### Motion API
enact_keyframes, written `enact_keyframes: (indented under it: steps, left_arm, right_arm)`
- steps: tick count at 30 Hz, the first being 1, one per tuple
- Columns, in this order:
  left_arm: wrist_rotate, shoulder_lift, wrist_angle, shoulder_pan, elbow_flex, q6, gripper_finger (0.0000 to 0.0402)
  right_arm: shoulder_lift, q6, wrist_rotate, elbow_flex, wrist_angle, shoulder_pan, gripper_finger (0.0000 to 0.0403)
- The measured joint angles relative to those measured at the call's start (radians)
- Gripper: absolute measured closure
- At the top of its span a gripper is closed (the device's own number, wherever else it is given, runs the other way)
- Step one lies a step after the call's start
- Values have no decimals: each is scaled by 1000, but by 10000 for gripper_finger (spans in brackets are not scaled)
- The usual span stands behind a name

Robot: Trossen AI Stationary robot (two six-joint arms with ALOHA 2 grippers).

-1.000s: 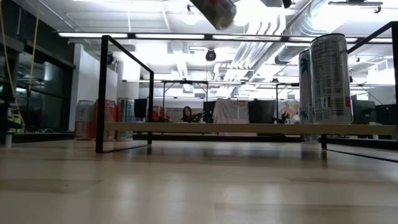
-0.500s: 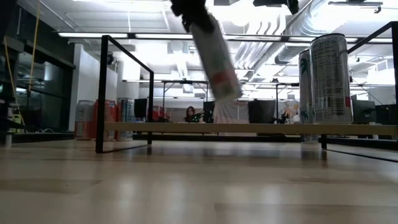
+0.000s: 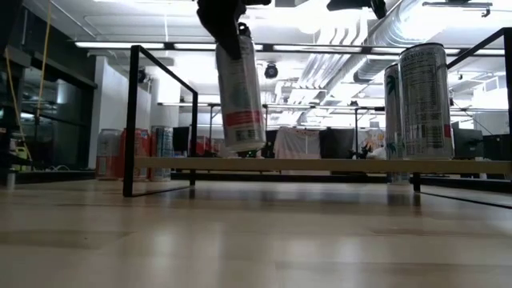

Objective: Place canned beverage on shelf
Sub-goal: Put the white soda can on the shelf aligned with the other white soda cans

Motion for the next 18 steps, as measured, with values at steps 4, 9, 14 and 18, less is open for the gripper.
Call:
enact_keyframes:
  steps: [4, 9, 14, 18]
  left_arm:
    - [-11, 0, 3, -1, 0, -3, 191]
    - [-34, 0, -7, 0, 0, -58, 191]
    - [-31, 0, -59, 1, 1, -81, 190]
    - [-26, 0, -143, 2, 1, -81, 190]
  right_arm:
    - [0, 2, 0, -1, -1, 0, 403]
    - [0, 3, 0, -1, 0, 0, 403]
    - [0, 22, 1, -1, -1, 0, 403]
    - [0, 28, 1, -1, -10, 0, 403]
